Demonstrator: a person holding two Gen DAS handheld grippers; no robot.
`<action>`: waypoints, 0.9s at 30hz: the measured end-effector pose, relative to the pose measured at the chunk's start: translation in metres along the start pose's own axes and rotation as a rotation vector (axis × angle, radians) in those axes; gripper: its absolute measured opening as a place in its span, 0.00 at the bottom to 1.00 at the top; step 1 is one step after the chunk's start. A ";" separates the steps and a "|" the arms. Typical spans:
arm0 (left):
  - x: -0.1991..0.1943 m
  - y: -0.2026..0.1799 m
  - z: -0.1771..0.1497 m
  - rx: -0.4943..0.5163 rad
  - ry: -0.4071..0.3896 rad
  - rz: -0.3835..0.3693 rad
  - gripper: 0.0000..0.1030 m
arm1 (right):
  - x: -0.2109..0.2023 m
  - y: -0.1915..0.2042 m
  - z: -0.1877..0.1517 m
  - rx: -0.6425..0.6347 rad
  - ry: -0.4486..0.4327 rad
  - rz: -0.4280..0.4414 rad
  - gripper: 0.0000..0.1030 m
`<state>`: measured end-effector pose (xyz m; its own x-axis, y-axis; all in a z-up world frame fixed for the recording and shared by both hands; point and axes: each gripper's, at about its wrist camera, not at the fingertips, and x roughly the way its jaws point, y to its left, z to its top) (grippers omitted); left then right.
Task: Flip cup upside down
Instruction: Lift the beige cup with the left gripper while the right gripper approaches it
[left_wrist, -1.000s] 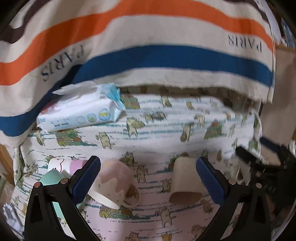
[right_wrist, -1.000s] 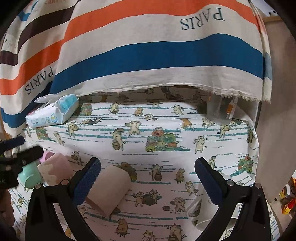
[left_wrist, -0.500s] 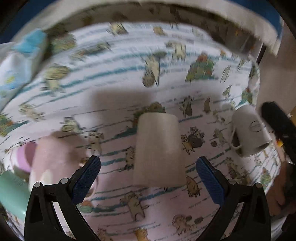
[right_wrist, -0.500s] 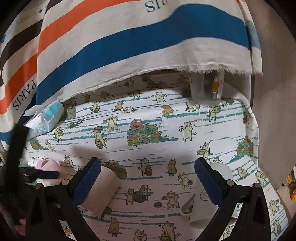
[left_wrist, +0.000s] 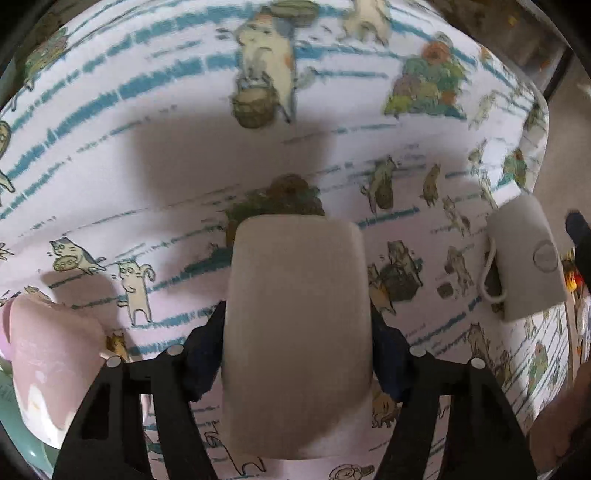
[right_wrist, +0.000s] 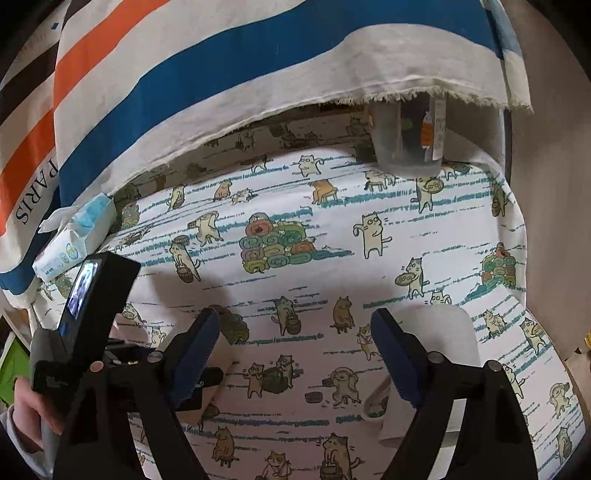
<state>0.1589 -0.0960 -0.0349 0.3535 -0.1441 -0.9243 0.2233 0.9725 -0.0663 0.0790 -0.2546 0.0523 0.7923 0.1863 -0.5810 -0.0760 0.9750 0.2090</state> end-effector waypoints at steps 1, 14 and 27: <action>-0.002 -0.003 -0.004 0.020 -0.002 -0.007 0.65 | 0.001 0.000 0.000 0.002 0.004 0.004 0.82; -0.037 -0.037 -0.061 0.257 -0.071 -0.031 0.90 | 0.023 0.014 -0.010 -0.025 0.125 0.120 0.82; -0.048 -0.001 -0.094 0.148 -0.130 -0.068 0.95 | 0.086 0.073 -0.005 -0.198 0.379 0.146 0.82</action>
<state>0.0567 -0.0728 -0.0261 0.4452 -0.2406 -0.8625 0.3781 0.9237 -0.0625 0.1385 -0.1670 0.0137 0.4894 0.3193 -0.8115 -0.3147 0.9325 0.1771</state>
